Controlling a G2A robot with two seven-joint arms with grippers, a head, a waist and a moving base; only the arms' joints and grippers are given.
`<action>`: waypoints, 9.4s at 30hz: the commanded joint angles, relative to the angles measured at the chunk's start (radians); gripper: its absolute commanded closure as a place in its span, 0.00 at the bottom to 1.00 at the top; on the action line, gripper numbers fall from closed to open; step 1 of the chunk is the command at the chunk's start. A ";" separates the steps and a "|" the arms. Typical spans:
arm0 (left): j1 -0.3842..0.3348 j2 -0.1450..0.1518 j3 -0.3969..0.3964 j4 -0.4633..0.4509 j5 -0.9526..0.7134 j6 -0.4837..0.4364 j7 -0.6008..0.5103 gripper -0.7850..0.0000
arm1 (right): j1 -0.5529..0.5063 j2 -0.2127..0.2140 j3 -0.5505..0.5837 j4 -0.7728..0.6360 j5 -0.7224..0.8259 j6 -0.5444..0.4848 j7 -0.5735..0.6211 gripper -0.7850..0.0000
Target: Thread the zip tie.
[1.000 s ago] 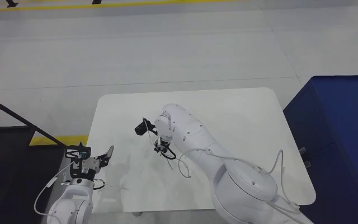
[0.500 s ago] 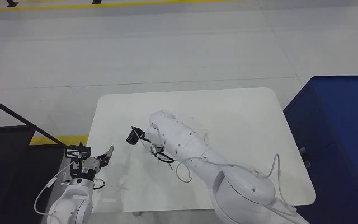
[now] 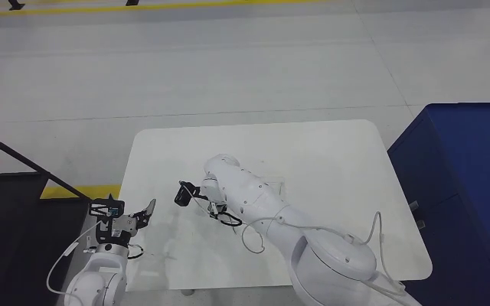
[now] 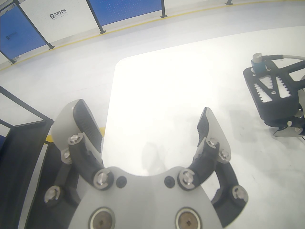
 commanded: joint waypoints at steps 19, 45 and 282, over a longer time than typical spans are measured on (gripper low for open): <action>0.000 0.000 0.000 0.000 0.000 0.000 0.000 0.00 | -0.006 0.013 0.023 -0.089 -0.035 0.073 0.058 0.82; 0.000 0.000 0.000 0.000 0.000 0.000 0.000 0.00 | -0.019 0.056 0.078 -0.053 -0.049 0.006 0.010 0.84; 0.070 0.076 0.108 -0.140 -0.878 -0.574 -0.363 0.76 | -0.155 0.596 0.015 -0.599 1.547 -0.178 0.018 1.00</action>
